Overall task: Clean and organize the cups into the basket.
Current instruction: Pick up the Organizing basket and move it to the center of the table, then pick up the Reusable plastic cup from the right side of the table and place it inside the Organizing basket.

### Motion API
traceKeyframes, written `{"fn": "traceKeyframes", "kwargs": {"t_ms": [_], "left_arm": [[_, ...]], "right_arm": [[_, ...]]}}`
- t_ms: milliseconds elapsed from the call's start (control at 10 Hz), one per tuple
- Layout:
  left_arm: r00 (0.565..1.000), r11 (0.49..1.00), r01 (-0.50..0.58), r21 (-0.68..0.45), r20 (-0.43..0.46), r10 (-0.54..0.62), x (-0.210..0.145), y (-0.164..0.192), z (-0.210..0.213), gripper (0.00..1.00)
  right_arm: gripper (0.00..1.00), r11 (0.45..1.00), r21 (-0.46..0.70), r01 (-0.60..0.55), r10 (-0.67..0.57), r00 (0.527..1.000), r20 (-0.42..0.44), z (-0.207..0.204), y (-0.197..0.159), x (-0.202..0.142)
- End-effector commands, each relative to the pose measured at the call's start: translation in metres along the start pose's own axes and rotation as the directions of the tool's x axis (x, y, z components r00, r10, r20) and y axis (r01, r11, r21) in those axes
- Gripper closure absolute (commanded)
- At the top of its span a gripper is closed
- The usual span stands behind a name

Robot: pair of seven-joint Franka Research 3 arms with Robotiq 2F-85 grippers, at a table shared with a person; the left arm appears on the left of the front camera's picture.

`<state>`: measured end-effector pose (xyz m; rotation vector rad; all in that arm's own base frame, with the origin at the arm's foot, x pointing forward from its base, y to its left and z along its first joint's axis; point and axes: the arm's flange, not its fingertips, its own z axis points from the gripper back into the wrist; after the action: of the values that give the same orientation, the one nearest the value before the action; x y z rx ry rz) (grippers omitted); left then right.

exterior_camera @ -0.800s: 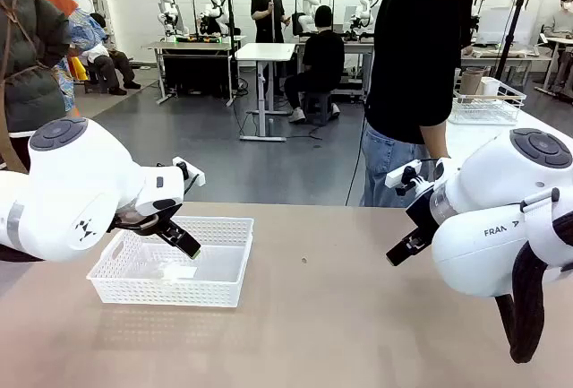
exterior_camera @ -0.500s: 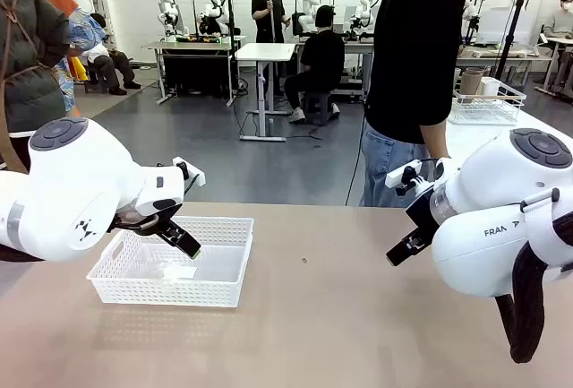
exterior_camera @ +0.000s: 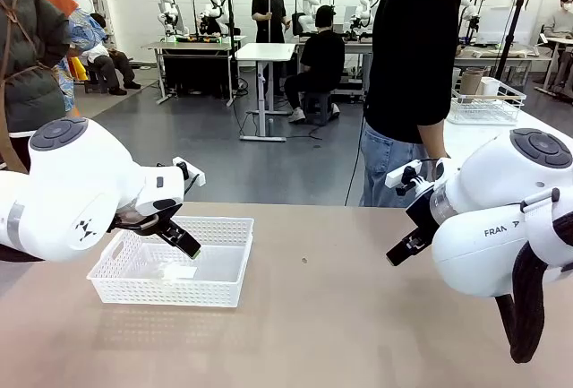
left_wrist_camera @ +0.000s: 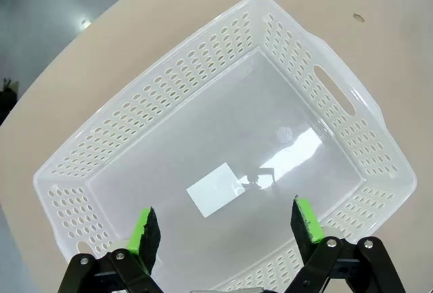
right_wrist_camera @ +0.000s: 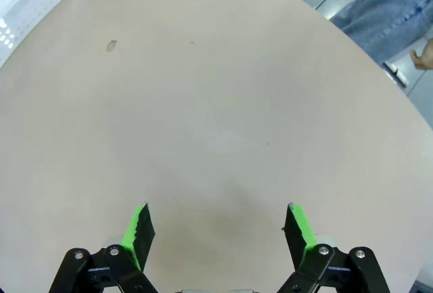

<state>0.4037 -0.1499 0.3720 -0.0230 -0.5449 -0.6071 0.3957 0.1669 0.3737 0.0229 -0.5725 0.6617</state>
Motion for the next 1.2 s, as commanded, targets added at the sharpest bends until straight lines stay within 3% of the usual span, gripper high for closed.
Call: {"fn": "traceKeyframes", "kwargs": {"t_ms": [0,700,800,900,1100], "left_arm": [[1.0,1.0,0.0,0.0,0.0,0.0,0.0,0.0,0.0,0.0],[1.0,1.0,0.0,0.0,0.0,0.0,0.0,0.0,0.0,0.0],[1.0,1.0,0.0,0.0,0.0,0.0,0.0,0.0,0.0,0.0],[0.998,1.0,0.005,0.029,0.064,-0.007,0.0,-0.003,0.028,0.0],[0.992,0.997,0.059,0.044,0.107,-0.064,-0.007,-0.005,0.083,0.0]], "right_arm": [[0.0,1.0,0.0,0.0,0.0,1.0,0.0,0.0,0.0,0.0],[0.0,1.0,0.0,0.0,0.0,1.0,0.0,0.0,0.0,0.0],[0.0,0.999,-0.046,-0.028,0.029,0.999,0.02,0.023,0.004,-0.003],[0.0,0.995,-0.094,-0.045,0.048,0.998,0.039,0.052,0.009,-0.006],[0.0,0.974,-0.18,-0.139,0.131,0.99,-0.053,0.099,0.027,-0.022]]}}
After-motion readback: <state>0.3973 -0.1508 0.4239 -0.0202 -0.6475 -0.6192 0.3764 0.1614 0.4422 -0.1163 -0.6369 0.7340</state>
